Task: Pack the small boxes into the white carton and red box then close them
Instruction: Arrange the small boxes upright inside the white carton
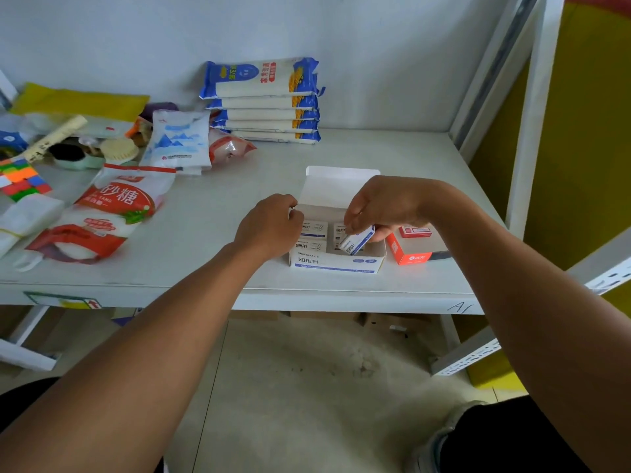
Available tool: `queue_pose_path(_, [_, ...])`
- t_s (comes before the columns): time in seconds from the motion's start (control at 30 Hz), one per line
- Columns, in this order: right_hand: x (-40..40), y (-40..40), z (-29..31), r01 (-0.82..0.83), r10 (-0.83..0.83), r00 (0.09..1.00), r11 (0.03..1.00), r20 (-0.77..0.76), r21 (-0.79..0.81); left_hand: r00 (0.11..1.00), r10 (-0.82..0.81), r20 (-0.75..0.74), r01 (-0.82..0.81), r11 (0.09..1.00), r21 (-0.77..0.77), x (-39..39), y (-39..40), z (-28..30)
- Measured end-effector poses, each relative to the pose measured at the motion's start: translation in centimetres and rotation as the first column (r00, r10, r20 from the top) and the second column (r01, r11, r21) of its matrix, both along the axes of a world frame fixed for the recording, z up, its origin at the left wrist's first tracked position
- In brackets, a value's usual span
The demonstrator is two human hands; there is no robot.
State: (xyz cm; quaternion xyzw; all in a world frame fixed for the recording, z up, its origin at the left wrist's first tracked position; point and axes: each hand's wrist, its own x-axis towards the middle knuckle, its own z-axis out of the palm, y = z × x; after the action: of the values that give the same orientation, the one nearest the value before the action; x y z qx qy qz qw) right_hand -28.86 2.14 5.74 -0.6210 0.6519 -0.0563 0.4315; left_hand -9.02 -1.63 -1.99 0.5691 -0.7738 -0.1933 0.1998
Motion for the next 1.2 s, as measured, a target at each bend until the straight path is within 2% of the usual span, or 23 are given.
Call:
queue_pose_path(0.07, [0.0,0.4,-0.3,-0.053,0.05,0.997,0.997,-0.062,-0.056,1.0,0.027,0.001,-0.027,1.0,-0.006,0.0,0.0,0.0])
queue_pose_path(0.17, [0.8,1.0,-1.0,-0.141,0.099,0.967,0.975,-0.234,-0.17,0.999,0.05,0.006,-0.05,0.999,-0.013,-0.1,0.0,-0.1])
queue_pose_path(0.23, [1.3,1.3,-1.6,-0.161,0.098,0.956,0.963,-0.277,-0.216,0.998,0.063,0.003,-0.063,0.998,-0.021,-0.2,0.1,-0.1])
queue_pose_path(0.4, [1.7,1.3,-2.2,-0.236,0.015,0.866,0.893,-0.5,-0.383,0.995,0.099,0.022,-0.098,0.994,-0.046,0.0,-0.3,-0.3])
queue_pose_path(0.6, [1.6,1.2,-3.3,-0.348,-0.022,0.763,0.828,-0.646,-0.44,0.995,0.101,0.014,-0.1,0.994,-0.046,0.1,-0.5,-0.4])
queue_pose_path(0.67, [1.5,1.0,-3.7,-0.357,-0.013,0.759,0.828,-0.651,-0.432,0.995,0.099,0.012,-0.099,0.994,-0.057,0.1,-0.6,-0.4])
queue_pose_path(0.7, [1.3,1.0,-3.7,-0.335,-0.007,0.787,0.835,-0.617,-0.437,0.995,0.099,0.014,-0.098,0.993,-0.06,0.1,-0.7,-0.4])
queue_pose_path(0.8, [0.2,1.0,-3.2,-0.117,-0.093,0.922,0.858,-0.376,-0.501,0.994,0.105,0.01,-0.104,0.992,-0.072,0.3,-1.1,-0.5])
queue_pose_path(0.87, [-0.7,1.0,-3.0,-0.044,-0.159,0.941,0.818,-0.298,-0.573,0.994,0.112,-0.006,-0.112,0.99,-0.084,0.2,-1.2,-0.8])
queue_pose_path(0.93, [-1.1,1.1,-3.3,-0.129,-0.148,0.904,0.8,-0.401,-0.585,0.993,0.114,-0.028,-0.116,0.989,-0.091,-0.1,-1.3,-1.0])
queue_pose_path(1.0, [-0.6,1.2,-4.0,-0.269,-0.101,0.8,0.821,-0.592,-0.503,0.992,0.12,-0.04,-0.123,0.988,-0.089,-0.4,-1.4,-1.2])
queue_pose_path(1.07, [0.5,1.0,-4.6,-0.318,-0.043,0.741,0.856,-0.67,-0.407,0.991,0.129,-0.04,-0.132,0.987,-0.09,-0.7,-1.5,-1.1])
queue_pose_path(1.2, [0.8,0.4,-4.8,-0.208,0.001,0.85,0.92,-0.526,-0.333,0.993,0.105,-0.049,-0.108,0.992,-0.071,-0.4,-1.6,-1.1])
